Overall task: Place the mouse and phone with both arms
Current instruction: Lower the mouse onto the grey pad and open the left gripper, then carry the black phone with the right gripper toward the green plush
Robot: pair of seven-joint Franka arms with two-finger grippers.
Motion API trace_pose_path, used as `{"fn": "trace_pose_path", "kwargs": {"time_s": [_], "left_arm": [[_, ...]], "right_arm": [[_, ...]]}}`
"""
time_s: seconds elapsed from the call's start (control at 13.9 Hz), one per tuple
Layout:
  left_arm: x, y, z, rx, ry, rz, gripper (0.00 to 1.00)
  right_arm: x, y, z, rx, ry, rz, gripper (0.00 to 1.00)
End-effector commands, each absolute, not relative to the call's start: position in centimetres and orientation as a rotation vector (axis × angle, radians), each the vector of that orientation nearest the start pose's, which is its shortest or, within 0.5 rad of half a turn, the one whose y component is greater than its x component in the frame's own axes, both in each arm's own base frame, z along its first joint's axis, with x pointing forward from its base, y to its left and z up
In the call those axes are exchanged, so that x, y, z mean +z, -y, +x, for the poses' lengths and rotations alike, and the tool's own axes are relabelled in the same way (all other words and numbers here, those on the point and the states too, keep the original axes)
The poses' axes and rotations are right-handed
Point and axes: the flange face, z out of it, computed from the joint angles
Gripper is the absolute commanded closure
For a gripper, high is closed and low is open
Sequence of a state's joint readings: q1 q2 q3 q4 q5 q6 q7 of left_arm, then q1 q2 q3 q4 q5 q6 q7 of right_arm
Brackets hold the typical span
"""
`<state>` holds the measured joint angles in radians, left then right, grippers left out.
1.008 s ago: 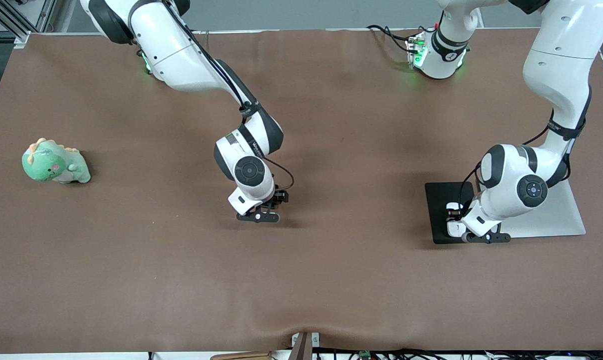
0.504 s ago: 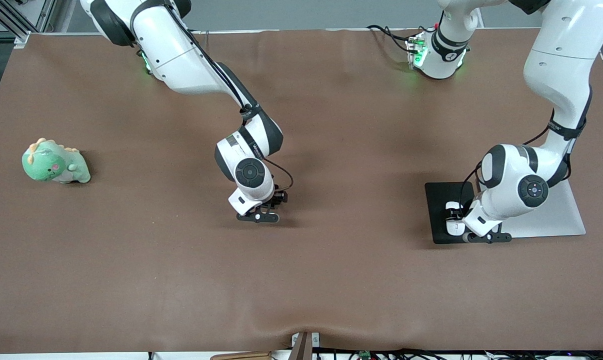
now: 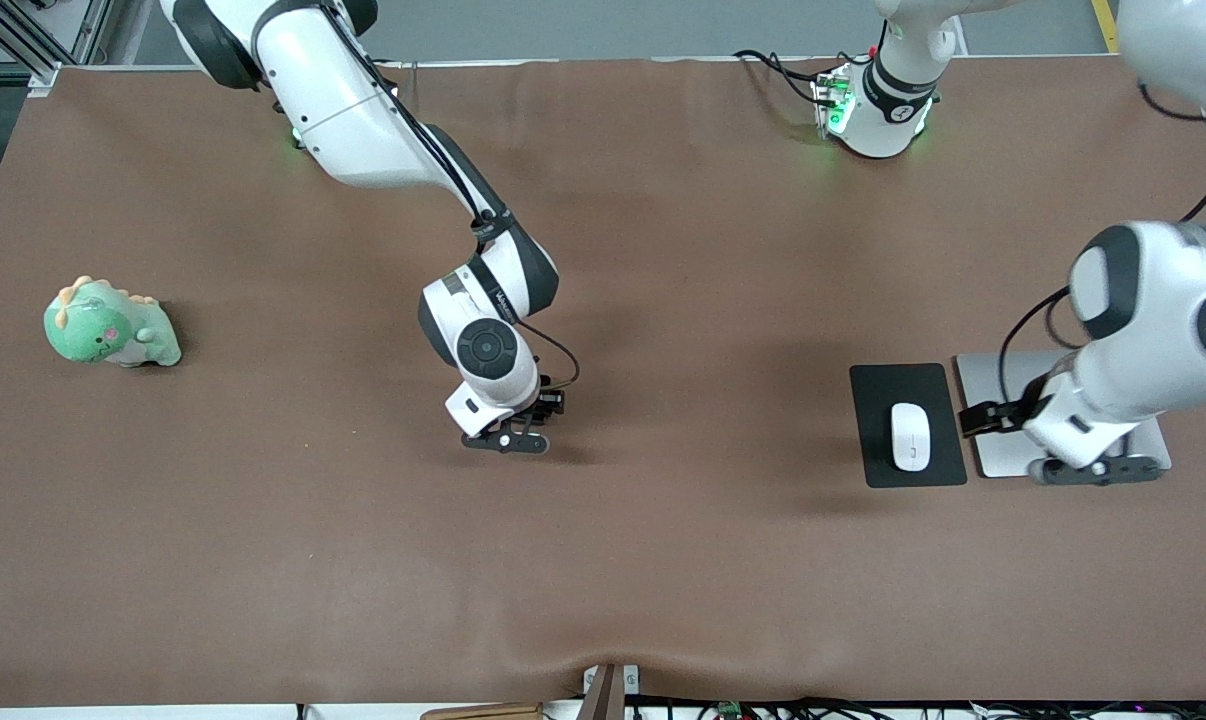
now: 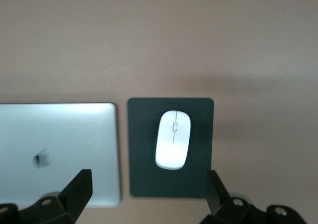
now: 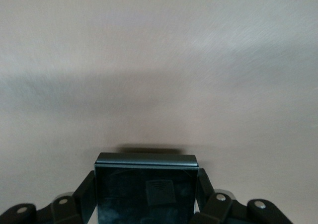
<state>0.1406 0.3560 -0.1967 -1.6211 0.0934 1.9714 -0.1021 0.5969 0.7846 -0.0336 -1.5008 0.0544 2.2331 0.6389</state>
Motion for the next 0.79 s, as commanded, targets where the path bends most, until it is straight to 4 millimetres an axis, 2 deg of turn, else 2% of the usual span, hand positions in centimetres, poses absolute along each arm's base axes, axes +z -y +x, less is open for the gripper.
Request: {"fn": "trace_pose_path", "kwargs": {"time_s": [0.0,0.14,0.29,0.36,0.43,0.5,0.65,0.72], "left_arm": [[48.9,0.9,65.2,0.032,0.05,-3.109,0.0],[54.1,0.5,63.6,0.021,0.067,-3.097,0.0],[57.9,0.6,61.7,-0.003,0.078,-3.096,0.0],[59.1,0.7,60.9,-0.005,0.08,-3.096,0.0],[59.9,1.2,60.2,0.002,0.072,-3.094,0.0],[60.6,1.5,59.7,0.002,0.073,-3.092,0.0],[60.9,2.0,59.1,0.041,0.063,-3.089,0.0],[60.8,2.1,58.9,0.06,0.061,-3.09,0.0]], "right_arm": [[26.3,-33.1,60.7,0.059,-0.244,-3.121,0.95],[28.5,-27.3,62.1,0.047,-0.242,-3.113,0.95],[29.2,-19.9,62.6,0.073,-0.149,-3.119,0.95],[29.2,-16.1,62.3,0.096,-0.117,-3.121,0.95],[29.3,-12.2,62.1,0.116,-0.127,-3.119,0.95],[29.3,-9.0,61.0,0.145,-0.139,-3.118,0.95],[29.8,-3.0,58.7,0.178,-0.203,-3.108,0.95],[29.3,1.3,57.7,0.204,-0.217,-3.1,0.95]]}}
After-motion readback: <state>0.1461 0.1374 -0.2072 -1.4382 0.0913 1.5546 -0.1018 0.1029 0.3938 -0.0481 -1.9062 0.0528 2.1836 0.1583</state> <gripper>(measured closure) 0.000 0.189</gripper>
